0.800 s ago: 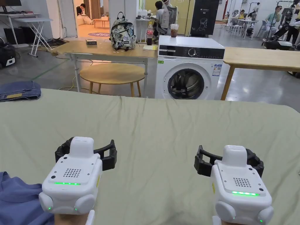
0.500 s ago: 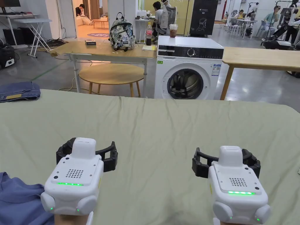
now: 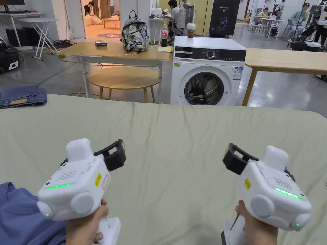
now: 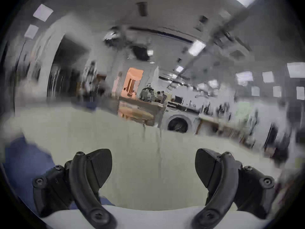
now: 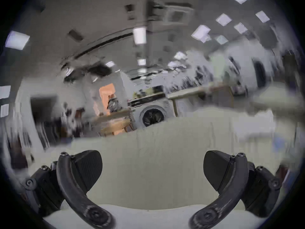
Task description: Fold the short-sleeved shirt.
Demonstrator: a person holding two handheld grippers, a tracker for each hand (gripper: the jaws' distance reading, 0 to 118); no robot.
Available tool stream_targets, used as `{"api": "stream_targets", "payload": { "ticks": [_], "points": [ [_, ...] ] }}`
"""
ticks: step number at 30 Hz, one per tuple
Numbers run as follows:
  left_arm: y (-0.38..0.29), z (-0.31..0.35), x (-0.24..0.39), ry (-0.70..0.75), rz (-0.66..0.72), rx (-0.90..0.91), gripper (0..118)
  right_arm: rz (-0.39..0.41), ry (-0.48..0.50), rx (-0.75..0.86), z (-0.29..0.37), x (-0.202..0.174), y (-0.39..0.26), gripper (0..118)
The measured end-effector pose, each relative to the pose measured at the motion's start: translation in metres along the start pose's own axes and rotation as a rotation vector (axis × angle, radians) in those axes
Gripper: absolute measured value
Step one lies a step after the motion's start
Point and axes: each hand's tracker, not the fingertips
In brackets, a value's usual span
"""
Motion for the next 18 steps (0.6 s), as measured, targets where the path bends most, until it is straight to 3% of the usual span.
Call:
{"api": "stream_targets", "payload": {
  "ticks": [1, 4, 6, 8, 10, 12, 14, 16, 18],
  "points": [
    [0.001, 0.001, 0.013, 0.022, -0.193, 0.009, 104, 0.190, 0.036, 0.021, 0.001, -0.011, 0.000, 118],
    [-0.010, 0.003, 0.045, 0.072, -0.764, 0.062, 103, 0.831, 0.025, 0.125, 0.008, -0.043, -0.014, 118],
    [-0.021, 0.003, 0.058, 0.098, -1.057, 0.094, 103, 1.146, 0.003, 0.188, 0.003, -0.050, -0.032, 118],
    [-0.026, 0.013, 0.068, 0.102, -1.257, 0.110, 102, 1.333, -0.021, 0.227, 0.000, -0.050, -0.043, 118],
    [-0.022, 0.022, 0.069, 0.102, -1.367, 0.127, 102, 1.419, -0.033, 0.269, 0.013, -0.052, -0.042, 118],
    [-0.015, 0.030, 0.068, 0.106, -1.375, 0.135, 102, 1.424, -0.047, 0.259, 0.016, -0.053, -0.044, 118],
    [-0.009, 0.038, 0.070, 0.105, -1.296, 0.118, 102, 1.389, -0.054, 0.244, 0.019, -0.055, -0.043, 118],
    [-0.013, -0.002, 0.036, 0.087, -1.097, 0.091, 102, 1.254, -0.045, 0.195, 0.023, -0.055, -0.038, 118],
    [0.002, -0.011, 0.020, 0.065, -0.852, 0.065, 102, 1.065, -0.025, 0.131, 0.019, -0.050, -0.028, 118]
  ]
}}
